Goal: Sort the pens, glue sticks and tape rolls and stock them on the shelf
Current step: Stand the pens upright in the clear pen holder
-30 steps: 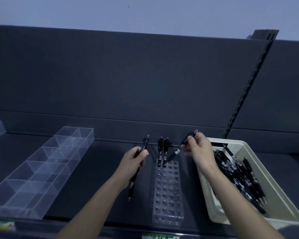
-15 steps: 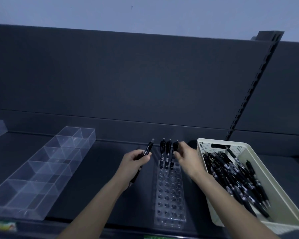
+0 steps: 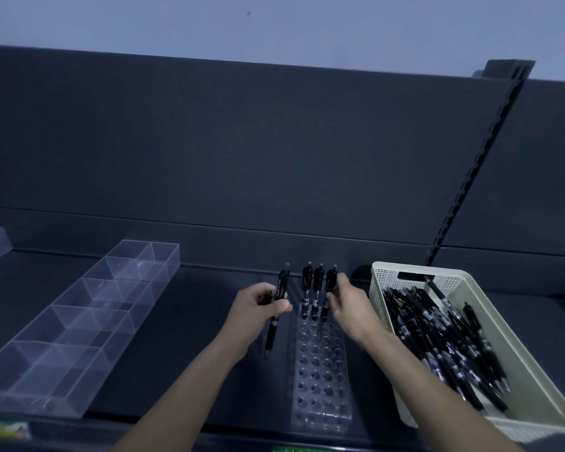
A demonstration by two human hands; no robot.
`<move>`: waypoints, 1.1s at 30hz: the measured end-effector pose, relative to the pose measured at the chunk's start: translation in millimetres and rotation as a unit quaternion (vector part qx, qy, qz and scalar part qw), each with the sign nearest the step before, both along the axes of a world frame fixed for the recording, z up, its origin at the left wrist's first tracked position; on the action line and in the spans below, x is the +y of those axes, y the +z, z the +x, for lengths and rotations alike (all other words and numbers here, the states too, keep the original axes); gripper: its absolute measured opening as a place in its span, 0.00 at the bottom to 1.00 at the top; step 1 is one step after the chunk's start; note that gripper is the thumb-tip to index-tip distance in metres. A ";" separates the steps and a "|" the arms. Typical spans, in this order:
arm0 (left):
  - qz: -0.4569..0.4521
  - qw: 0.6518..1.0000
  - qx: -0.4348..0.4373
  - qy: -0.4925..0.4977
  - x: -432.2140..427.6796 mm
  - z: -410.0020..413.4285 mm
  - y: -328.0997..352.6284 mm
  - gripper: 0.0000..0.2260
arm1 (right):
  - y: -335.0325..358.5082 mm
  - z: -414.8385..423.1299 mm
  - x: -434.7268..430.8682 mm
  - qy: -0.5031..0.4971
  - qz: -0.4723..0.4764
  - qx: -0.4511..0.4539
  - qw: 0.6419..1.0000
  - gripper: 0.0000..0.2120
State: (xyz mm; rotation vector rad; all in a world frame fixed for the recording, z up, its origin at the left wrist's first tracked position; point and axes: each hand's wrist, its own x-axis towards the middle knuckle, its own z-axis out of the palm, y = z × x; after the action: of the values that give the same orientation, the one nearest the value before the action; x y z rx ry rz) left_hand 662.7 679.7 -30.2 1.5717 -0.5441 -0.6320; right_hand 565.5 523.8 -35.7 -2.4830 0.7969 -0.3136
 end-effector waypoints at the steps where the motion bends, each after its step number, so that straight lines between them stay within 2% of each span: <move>1: -0.001 1.000 -0.001 -0.001 -0.4 -0.5 0.6 0.03 | 0.2 -0.6 0.1 0.003 0.001 0.003 1.000 0.06; 10: 0.006 1.000 -0.005 0.003 -0.7 -5.0 2.0 0.06 | 0.5 -6.4 2.4 -0.006 0.028 -0.019 0.999 0.05; 11: 0.008 1.000 -0.005 0.004 -0.8 -5.9 2.8 0.06 | 2.0 -8.6 2.4 -0.011 0.038 -0.027 0.999 0.07; 14: 0.014 1.000 -0.012 0.004 -2.7 -8.7 5.3 0.04 | 9.1 -16.9 0.5 -0.040 0.031 -0.070 0.996 0.15; 16: 0.013 1.000 -0.016 -0.004 -5.9 -12.2 7.9 0.03 | 17.8 -23.5 5.1 -0.052 0.027 -0.139 0.989 0.12; 19: 0.006 0.999 -0.026 -0.024 -13.7 -19.4 13.3 0.03 | 35.1 -27.2 19.3 -0.019 0.098 -0.212 0.972 0.03; 22: -0.005 0.998 -0.039 -0.053 -22.4 -26.6 16.3 0.03 | 40.9 -24.0 23.5 0.038 0.178 -0.187 0.965 0.03; 25: 0.007 0.995 -0.050 -0.090 -25.1 -32.7 20.0 0.06 | 37.7 -25.4 18.2 0.048 0.202 -0.191 0.959 0.09; 27: 0.030 0.993 -0.049 -0.098 -23.5 -31.9 21.4 0.05 | 37.7 -30.0 8.2 0.005 0.193 -0.219 0.956 0.08; 30: 0.081 0.992 -0.051 -0.082 -19.1 -23.1 19.6 0.09 | 40.7 -35.5 -12.9 -0.085 0.133 -0.253 0.955 0.06; 33: 0.102 0.990 -0.062 -0.073 -16.7 -15.3 16.1 0.14 | 40.5 -31.9 -22.6 -0.104 0.087 -0.241 0.961 0.06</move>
State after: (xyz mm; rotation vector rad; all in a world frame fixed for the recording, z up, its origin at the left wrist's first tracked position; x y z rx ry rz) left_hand 647.4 663.0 -14.1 1.7845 -0.7101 -0.7218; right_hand 533.6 501.2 4.9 -2.0360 0.8301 -0.8460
